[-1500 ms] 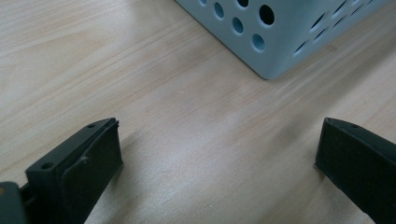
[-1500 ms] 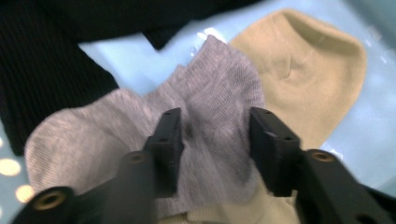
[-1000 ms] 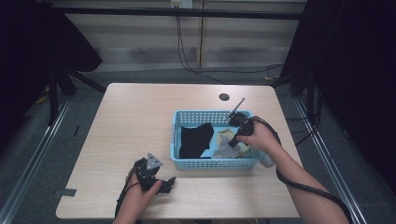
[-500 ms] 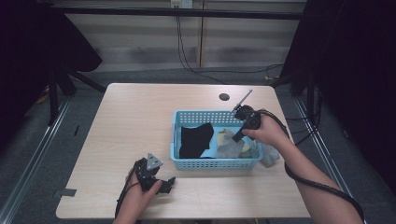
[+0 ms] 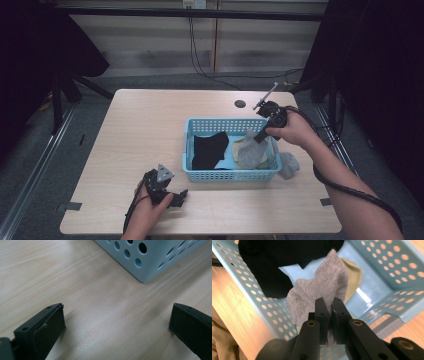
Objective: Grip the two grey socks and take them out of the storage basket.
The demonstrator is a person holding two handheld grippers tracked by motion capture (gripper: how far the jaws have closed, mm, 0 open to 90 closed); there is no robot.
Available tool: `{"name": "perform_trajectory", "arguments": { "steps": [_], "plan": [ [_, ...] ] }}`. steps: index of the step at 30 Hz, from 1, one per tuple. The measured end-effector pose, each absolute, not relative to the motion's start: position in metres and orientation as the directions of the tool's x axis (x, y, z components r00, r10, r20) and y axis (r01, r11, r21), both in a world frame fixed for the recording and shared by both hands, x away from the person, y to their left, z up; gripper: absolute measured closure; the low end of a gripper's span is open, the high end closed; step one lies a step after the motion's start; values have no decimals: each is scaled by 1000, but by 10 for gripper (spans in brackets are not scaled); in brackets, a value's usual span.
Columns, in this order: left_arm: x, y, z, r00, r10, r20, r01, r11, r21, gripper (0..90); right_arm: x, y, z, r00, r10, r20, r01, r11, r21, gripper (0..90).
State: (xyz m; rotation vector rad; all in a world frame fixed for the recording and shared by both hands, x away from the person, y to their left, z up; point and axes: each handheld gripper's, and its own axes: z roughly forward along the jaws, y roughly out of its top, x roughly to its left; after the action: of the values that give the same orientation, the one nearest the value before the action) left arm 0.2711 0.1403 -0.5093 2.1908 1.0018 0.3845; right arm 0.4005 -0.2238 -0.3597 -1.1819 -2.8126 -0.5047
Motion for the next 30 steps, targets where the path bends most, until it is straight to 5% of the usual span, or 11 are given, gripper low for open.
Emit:
{"name": "perform_trajectory", "arguments": {
  "steps": [30],
  "plan": [
    [271, 140, -509, 659, 752, -16, 548, -466, 694, 0, 403, -256, -316, -675, 720, 161, 726, 609, 319, 846]
  ]
}}
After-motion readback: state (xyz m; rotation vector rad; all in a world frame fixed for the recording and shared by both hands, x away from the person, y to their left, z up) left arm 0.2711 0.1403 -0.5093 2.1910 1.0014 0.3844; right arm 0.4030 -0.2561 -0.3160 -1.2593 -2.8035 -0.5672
